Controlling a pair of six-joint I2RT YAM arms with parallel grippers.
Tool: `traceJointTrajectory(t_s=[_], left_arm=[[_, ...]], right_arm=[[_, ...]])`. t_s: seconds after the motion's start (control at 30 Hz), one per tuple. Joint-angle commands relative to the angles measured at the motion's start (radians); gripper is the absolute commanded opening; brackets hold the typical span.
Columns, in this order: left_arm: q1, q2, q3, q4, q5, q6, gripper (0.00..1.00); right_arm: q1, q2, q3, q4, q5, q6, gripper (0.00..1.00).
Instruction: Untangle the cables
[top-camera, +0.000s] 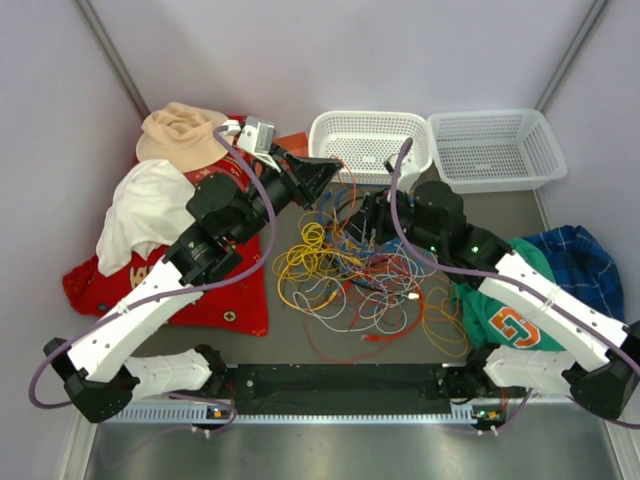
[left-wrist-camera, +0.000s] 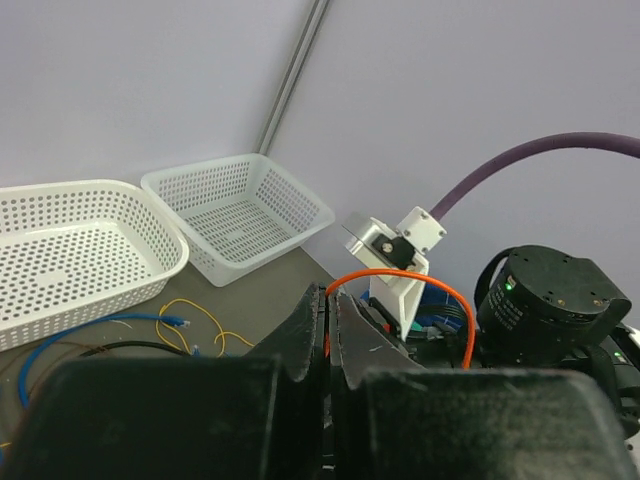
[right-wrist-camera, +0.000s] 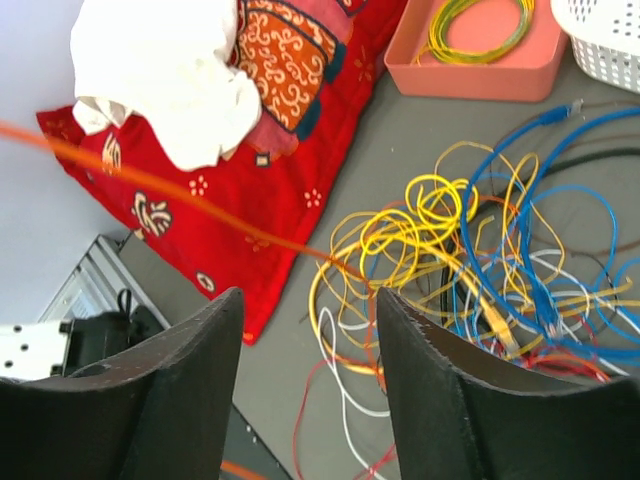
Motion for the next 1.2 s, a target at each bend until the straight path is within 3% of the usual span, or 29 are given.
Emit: traceJointTrajectory(t_s=[0.0,0.1,0.33,0.53,0.6,0.8,0.93,1.17], left_arm=[[0.001,-0.008,0.037,0.009,0.016,-0.006,0.0],[0.001,-0.017,0.034,-0.012,0.001,0.009,0.0],[0.001,-0.011,0.04,-0.084,-0.108,0.046,0.0],[0.001,0.017,0.042,-0.125,-0.208,0.074,0.0],[0.004,0.05,0.058,-0.146,-0.306,0.095,0.0],[0.101,0.254,0.253,-0.238,-0.401,0.091,0.0],[0.21,0.391,0.414,-0.237,-0.336,0.037,0.0],[0.306,0.609,0.653,-0.126,-0.229,0.02,0.0]], right_arm=[[-0.008,0.025,0.016,0.165,0.012,-0.007,0.53],[-0.008,0.019,0.023,0.158,0.016,-0.01,0.52],[-0.006,-0.115,-0.019,0.029,0.146,-0.033,0.71],[-0.008,-0.254,0.007,-0.051,0.219,-0.056,0.72],[-0.008,-0.282,0.033,-0.075,0.222,-0.062,0.72],[-0.008,-0.336,0.052,-0.161,0.243,-0.058,0.72],[-0.006,-0.346,0.058,-0.203,0.268,-0.067,0.72],[-0.008,-0.311,0.069,-0.193,0.277,-0.093,0.72]])
